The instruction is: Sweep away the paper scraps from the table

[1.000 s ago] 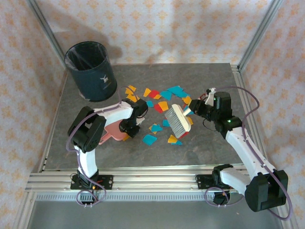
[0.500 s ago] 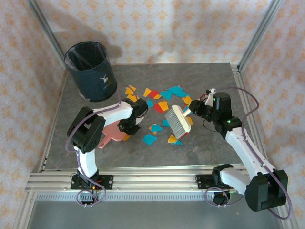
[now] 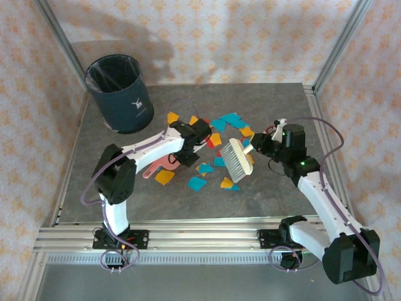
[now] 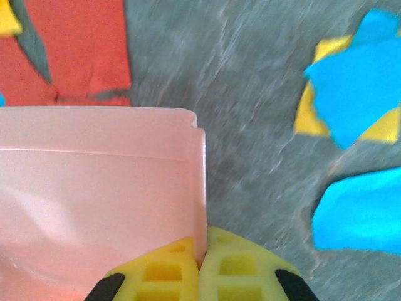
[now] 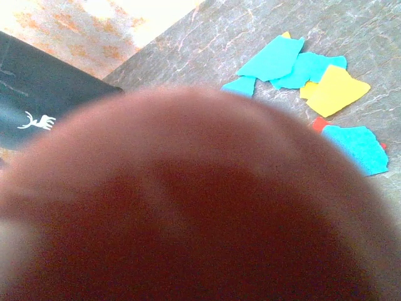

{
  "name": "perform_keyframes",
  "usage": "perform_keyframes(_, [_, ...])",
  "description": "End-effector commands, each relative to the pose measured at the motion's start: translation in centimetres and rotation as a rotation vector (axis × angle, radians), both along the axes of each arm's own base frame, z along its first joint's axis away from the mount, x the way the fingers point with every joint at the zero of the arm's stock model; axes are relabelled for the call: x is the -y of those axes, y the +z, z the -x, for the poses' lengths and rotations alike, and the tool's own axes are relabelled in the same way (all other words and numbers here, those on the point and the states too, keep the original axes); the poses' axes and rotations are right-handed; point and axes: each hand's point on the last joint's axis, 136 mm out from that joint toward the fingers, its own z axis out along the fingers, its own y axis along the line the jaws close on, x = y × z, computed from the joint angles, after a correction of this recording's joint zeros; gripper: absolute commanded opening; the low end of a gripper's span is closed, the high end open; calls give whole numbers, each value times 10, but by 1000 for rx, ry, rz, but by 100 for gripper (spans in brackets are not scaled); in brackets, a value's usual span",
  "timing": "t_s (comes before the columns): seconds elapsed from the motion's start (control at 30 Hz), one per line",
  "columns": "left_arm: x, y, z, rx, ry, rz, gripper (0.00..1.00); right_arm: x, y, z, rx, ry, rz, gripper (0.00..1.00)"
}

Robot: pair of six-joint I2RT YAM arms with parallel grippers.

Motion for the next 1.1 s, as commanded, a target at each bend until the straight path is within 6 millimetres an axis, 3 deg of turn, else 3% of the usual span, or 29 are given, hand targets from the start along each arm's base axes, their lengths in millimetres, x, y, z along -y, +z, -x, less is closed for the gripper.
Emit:
perform_keyframes(0.0, [11, -14, 0, -38, -62, -62, 2, 17, 8, 5, 28, -60, 46, 0])
perform_keyframes(0.2, [54, -21, -3, -60, -155, -18, 2, 40, 14, 17, 45, -124, 113, 0])
perform_keyframes(0.53, [84, -36, -7, -110, -197, 21, 5, 57, 11, 26, 15, -169, 220, 0])
perform_keyframes(0.63, [86, -38, -6, -114, -199, 30, 11, 57, 10, 26, 11, -171, 220, 0])
perform_keyframes(0.77, [85, -31, -5, -87, -195, 53, 31, 57, 11, 26, 15, -175, 215, 0])
perform_keyframes(0.9, [83, -13, -4, -42, -190, 106, 45, 57, 11, 26, 15, -176, 210, 0])
perform_keyframes(1.07, [74, 15, 1, 32, -134, 241, 52, 56, 9, 26, 10, -173, 202, 0])
